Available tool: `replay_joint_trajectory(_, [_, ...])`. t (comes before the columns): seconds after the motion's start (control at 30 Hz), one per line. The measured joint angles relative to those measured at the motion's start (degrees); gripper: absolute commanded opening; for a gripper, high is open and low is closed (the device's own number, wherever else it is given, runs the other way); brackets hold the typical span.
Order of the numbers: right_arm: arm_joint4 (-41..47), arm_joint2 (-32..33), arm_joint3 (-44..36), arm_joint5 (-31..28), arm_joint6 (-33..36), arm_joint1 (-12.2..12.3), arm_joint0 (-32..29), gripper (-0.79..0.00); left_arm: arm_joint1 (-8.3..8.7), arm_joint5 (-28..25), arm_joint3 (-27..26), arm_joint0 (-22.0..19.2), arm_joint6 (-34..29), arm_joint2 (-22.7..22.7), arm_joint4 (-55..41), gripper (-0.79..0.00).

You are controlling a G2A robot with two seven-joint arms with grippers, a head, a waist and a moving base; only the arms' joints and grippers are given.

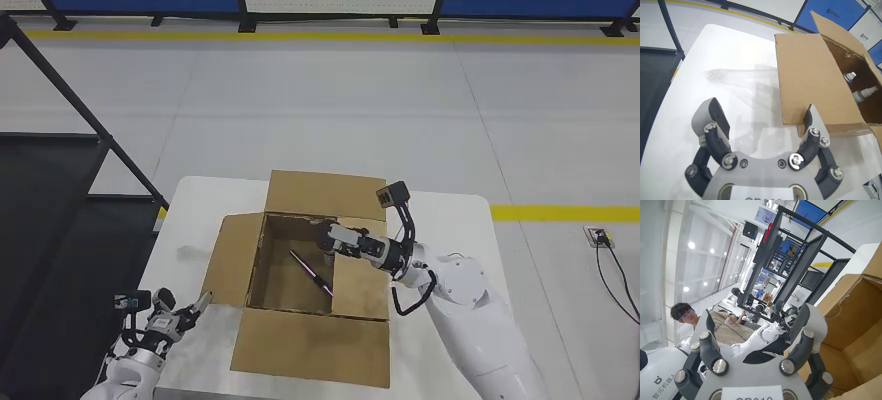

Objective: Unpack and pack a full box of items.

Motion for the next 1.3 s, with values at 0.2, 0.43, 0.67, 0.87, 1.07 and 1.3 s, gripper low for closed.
replay_joint_trajectory(0.2, [-1.0, 0.8, -1.0, 1.8, -0.8, 0.5, -0.4, 0.000, 0.10, -1.4, -4.6, 1.9, 1.9, -2.7, -0.9, 0.000])
replay_joint_trajectory(0.43, [-2.1, 2.4, -2.7, 5.1, -1.7, 1.1, -1.5, 0.000, 0.30, -3.0, -13.5, 5.5, 4.0, -7.8, -0.7, 0.000])
replay_joint_trajectory(0.67, [-1.6, 5.6, -4.6, 4.9, -1.5, 2.1, -4.2, 0.000, 0.39, -6.4, -27.2, 9.9, 3.3, -12.0, -0.9, 0.000])
replay_joint_trajectory(0.87, [-1.4, 11.0, -9.9, 1.5, -1.8, 3.4, -10.8, 0.000, 0.67, -10.2, -32.7, 6.4, -6.0, -6.3, -3.4, 0.000])
replay_joint_trajectory(1.07, [-2.1, 17.8, -17.3, -1.4, -4.5, 4.7, -20.8, 0.000, 0.51, -10.8, -27.5, -5.4, -19.4, 7.5, -6.2, 0.000])
replay_joint_trajectory(1.3, [-3.8, 20.6, -20.8, 1.0, -8.5, 5.2, -26.5, 0.000, -0.16, -8.6, -21.2, -13.8, -27.4, 16.4, -11.7, 0.000])
